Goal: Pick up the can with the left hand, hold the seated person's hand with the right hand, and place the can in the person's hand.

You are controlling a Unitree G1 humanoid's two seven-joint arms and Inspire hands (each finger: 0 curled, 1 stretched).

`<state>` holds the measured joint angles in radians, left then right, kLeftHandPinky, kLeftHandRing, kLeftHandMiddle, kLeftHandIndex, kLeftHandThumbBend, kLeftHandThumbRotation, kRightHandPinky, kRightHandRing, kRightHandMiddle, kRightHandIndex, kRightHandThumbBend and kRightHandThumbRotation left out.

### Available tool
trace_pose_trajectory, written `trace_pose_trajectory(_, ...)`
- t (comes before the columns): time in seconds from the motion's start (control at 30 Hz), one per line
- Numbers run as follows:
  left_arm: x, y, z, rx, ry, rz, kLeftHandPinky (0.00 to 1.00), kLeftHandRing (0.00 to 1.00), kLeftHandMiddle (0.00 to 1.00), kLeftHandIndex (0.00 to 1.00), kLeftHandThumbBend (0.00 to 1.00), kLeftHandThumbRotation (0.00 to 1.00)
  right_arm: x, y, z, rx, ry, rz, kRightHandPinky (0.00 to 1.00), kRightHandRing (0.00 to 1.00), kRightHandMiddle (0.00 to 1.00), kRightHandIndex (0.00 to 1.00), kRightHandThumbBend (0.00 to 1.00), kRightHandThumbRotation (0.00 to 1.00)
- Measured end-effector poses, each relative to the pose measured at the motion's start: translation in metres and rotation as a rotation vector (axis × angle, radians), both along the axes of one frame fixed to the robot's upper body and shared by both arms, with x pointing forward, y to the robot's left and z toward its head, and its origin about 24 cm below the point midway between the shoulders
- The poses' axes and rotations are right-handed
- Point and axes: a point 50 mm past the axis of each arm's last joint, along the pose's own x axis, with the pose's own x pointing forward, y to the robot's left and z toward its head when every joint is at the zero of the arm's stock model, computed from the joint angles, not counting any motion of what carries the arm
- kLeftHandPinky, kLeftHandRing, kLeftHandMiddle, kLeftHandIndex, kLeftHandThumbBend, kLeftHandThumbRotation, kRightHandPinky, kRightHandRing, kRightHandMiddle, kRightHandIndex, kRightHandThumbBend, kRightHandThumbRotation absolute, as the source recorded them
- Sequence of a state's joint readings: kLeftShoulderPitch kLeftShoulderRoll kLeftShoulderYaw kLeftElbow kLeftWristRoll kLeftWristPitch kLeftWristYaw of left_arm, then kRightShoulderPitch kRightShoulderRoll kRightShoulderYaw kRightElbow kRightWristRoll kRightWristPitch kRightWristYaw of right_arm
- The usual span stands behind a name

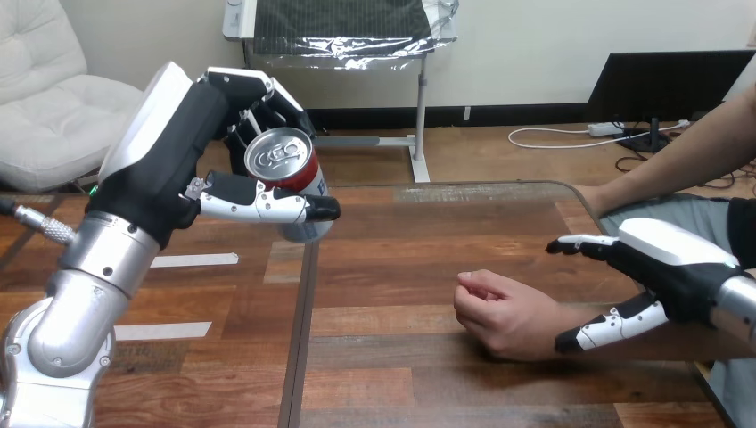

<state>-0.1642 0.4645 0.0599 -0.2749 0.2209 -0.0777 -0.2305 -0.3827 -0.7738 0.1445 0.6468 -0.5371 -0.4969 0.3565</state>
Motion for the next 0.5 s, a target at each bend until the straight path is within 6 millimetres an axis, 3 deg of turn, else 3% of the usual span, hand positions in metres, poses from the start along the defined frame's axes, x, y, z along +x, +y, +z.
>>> trace_pose_trajectory(0.5, -0.0015, 0.0005, 0.0029, -0.013, -0.009, -0.002, 0.23, 0.28, 0.36, 0.39, 0.73, 0.0, 0.0087, -0.0001, 0.0017, -0.034, 0.045, -0.013, 0.92, 0.92, 0.93, 0.93, 1.0, 0.41)
